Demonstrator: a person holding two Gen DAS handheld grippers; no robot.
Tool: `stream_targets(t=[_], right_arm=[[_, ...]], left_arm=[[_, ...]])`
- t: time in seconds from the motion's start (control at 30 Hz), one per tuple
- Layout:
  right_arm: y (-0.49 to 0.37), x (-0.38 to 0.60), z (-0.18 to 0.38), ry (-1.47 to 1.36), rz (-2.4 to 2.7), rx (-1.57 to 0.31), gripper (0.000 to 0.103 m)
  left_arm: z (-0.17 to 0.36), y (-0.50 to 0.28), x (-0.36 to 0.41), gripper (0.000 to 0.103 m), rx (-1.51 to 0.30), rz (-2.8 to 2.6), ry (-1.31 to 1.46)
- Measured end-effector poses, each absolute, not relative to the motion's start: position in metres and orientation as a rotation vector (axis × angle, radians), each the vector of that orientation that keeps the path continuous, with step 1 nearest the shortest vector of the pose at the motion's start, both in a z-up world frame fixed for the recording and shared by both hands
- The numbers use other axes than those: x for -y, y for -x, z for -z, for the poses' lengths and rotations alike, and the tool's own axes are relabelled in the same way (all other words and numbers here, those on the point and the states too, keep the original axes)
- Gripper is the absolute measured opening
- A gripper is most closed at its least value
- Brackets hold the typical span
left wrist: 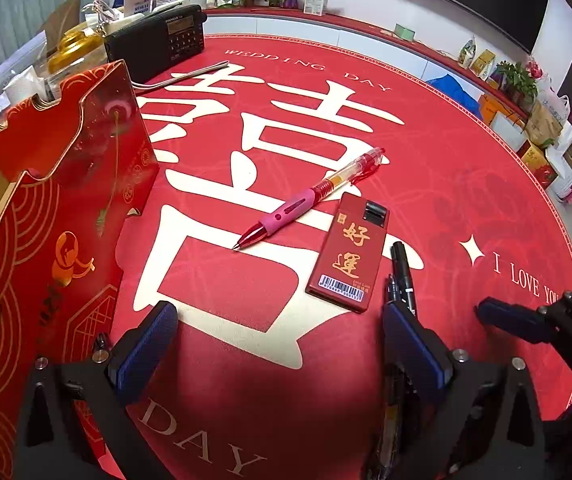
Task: Organize rigid objects
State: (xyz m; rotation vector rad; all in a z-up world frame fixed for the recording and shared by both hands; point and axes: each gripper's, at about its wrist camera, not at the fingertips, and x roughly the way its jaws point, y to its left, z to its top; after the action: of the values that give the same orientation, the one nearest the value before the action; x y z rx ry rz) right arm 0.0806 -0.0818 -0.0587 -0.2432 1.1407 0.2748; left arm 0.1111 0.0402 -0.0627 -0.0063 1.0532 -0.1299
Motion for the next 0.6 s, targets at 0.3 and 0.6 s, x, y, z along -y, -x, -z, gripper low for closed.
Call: stream_targets(t=[0.3, 0.6], right_arm=[[-0.078, 0.110, 0.053, 0.028, -0.274, -1.171, 0.056], [-0.086, 0.077, 0.058, 0.106, -0.282, -1.139, 0.056]], left_arm=[[0.043, -0.072, -0.050, 0.103, -0.943, 0.064, 0.105], [-0.009, 0.000, -0.073, 0.103, -0.711, -0.036, 0.195]])
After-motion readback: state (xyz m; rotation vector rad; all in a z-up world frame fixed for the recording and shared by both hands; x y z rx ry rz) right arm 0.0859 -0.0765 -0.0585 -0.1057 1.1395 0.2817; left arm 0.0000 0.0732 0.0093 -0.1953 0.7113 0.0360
